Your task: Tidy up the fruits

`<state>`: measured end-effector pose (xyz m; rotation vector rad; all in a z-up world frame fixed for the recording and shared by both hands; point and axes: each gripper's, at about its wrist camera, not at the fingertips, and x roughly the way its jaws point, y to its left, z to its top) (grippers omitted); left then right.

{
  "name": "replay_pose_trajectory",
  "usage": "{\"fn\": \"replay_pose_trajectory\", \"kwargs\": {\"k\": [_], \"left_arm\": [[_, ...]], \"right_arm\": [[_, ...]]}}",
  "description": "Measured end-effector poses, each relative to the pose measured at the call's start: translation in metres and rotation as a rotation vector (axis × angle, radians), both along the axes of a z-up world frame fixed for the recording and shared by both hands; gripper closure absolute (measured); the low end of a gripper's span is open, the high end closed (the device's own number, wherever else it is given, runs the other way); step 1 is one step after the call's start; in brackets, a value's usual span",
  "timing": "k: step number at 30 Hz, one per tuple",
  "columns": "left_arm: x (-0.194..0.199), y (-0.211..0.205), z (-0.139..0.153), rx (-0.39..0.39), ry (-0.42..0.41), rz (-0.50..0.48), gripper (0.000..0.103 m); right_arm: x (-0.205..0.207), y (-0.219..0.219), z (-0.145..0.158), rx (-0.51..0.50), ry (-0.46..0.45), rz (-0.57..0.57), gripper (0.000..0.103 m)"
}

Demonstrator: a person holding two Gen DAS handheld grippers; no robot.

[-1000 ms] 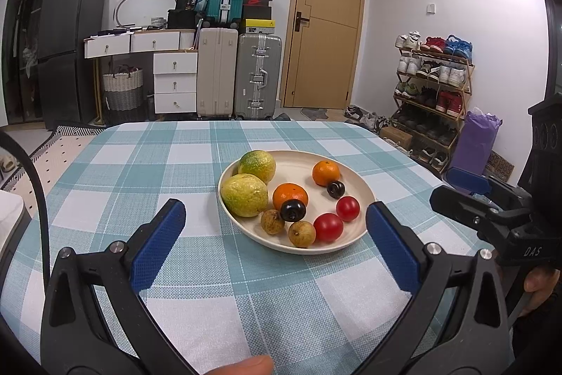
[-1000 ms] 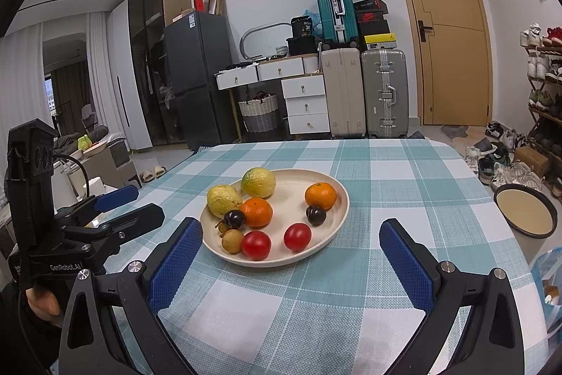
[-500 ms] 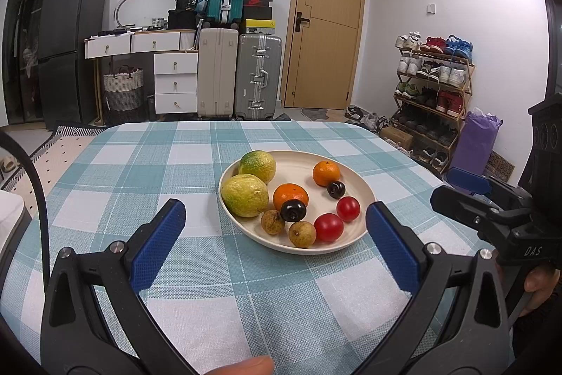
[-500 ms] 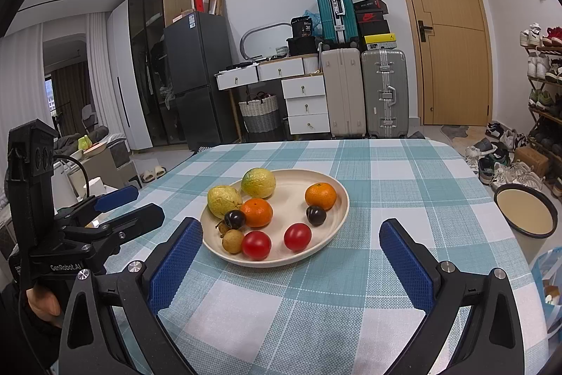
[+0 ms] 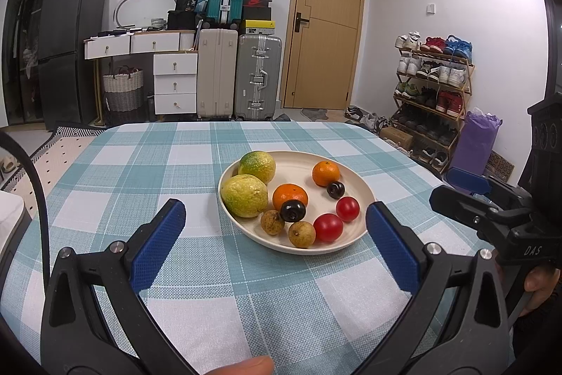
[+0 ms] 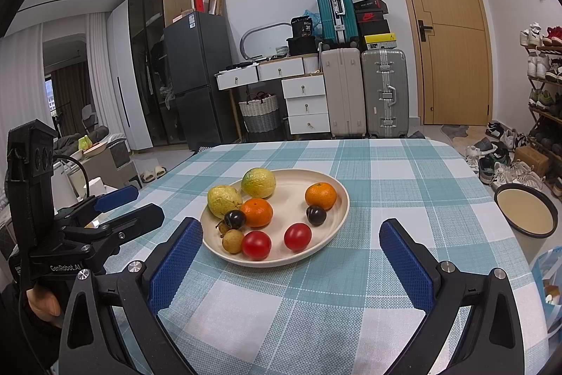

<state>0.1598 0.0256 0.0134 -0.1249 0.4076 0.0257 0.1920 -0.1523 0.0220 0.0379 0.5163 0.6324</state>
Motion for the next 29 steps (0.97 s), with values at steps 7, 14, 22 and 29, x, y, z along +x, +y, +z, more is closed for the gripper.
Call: {"fn": "replay_pose_trajectory", "kwargs": {"k": [7, 14, 22, 29], "left_arm": [[-0.0002, -0.0001, -0.0002, 0.001, 0.0, 0.0, 0.0], [-0.0005, 0.0004, -0.0003, -0.001, -0.001, 0.001, 0.0], [-0.001, -0.0013, 0.0037, 0.0, -0.004, -0.002, 0.0], [-0.0001, -0.0025, 0.0055, 0.0, -0.006, -0.003, 0.0]], "right_arm": [[0.0, -0.0002, 0.0, 0.0, 0.0, 0.0, 0.0], [0.0001, -0.0002, -0.0001, 0.0, 0.0, 0.0, 0.0], [0.0001, -0.0004, -0.0001, 0.0, -0.001, 0.0, 0.0], [0.0001, -0.0004, -0.0002, 0.001, 0.0, 0.0, 0.0]]}}
